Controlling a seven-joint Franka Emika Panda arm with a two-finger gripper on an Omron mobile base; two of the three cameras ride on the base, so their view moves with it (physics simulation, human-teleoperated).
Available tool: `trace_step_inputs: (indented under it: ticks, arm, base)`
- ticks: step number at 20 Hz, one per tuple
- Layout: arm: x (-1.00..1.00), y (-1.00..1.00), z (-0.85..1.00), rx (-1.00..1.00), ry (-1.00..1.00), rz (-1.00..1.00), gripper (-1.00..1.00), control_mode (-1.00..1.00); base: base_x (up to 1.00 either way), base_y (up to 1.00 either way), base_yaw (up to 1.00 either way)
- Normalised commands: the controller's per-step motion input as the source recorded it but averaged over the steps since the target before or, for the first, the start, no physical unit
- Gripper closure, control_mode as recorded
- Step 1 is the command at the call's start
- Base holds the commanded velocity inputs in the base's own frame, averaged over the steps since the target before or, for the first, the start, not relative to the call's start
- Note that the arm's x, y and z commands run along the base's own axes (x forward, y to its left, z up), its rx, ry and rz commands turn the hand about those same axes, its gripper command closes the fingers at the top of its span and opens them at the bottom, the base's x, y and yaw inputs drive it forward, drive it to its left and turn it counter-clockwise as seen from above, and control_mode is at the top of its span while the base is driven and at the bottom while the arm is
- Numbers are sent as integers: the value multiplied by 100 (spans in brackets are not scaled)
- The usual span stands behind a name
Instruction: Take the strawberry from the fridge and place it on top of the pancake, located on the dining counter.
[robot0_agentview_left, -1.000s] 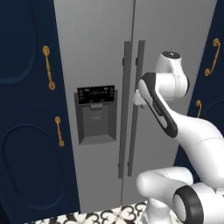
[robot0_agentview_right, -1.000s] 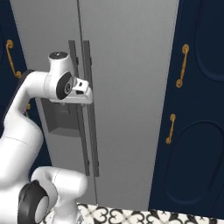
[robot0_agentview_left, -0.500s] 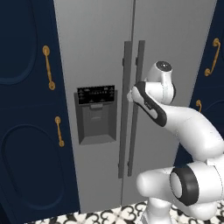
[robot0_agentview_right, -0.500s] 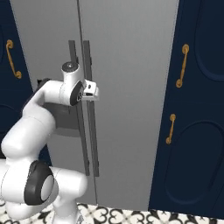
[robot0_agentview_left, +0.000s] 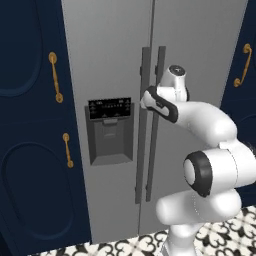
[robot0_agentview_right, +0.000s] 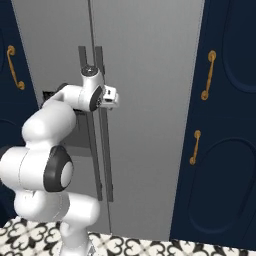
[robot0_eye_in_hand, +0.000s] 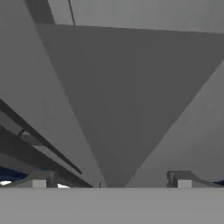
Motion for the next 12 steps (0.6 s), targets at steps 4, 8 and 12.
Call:
trace_step_inputs:
  ticks: [4,8,12]
  arm:
    - [43,-10,-14,0,-2,-3,-100,-100]
    - [28,0,-26,0,-19,0,-100,-100]
    - [5,0,-32,0,-49,0,-100,-100]
  base:
    - [0,0,0]
    - [0,0,0]
    - [0,0,0]
